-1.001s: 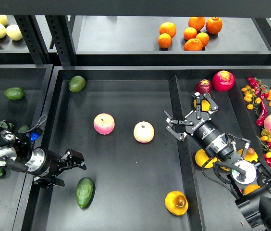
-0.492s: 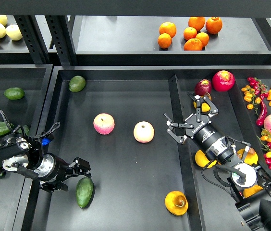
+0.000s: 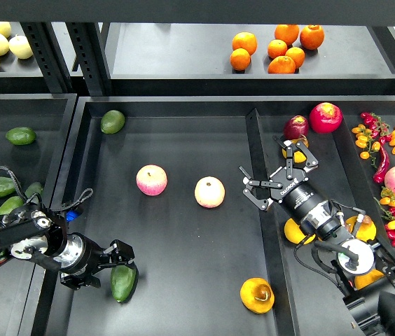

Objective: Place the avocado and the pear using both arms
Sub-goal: 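Lower the left gripper over the avocado and close on it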

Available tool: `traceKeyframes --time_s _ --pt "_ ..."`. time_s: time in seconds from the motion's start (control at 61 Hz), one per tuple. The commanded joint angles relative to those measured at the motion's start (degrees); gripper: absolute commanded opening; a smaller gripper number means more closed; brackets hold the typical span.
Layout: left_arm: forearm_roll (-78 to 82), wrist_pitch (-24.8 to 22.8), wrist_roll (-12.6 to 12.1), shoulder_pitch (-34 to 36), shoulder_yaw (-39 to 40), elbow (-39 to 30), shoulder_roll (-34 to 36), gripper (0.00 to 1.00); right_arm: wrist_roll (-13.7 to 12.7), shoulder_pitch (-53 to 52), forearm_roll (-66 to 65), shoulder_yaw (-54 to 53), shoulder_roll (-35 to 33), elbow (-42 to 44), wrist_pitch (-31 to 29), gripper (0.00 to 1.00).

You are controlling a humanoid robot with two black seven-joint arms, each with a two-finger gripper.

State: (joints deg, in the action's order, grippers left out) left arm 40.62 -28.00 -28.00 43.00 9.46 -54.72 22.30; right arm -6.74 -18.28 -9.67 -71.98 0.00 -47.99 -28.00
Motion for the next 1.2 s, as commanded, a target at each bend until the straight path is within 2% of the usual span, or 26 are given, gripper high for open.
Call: traceKeyframes --time_s 0.0,0.902,1.05,1.181 --pt "0.08 0.0 0.0 -0.02 -0.05 0.84 -1.12 0.97 -0.02 0.0 0.0 0.0 0.0 0.0 0.0 0.99" --pt "1.13 0.0 0.0 -1.78 0.03 3.65 -3.23 0.95 -0.02 0.09 0.0 0.0 0.0 -0.35 0.0 0.99" --pt "1.22 0.0 0.0 -1.96 0.38 4.0 -3.4 0.86 0.06 0.18 0.0 0.0 0.0 -0.35 0.0 0.99" --pt "1.13 0.0 0.0 -1.96 1.0 4.09 -3.4 0.69 0.06 0.26 0.0 0.0 0.0 -0.35 0.0 0.99"
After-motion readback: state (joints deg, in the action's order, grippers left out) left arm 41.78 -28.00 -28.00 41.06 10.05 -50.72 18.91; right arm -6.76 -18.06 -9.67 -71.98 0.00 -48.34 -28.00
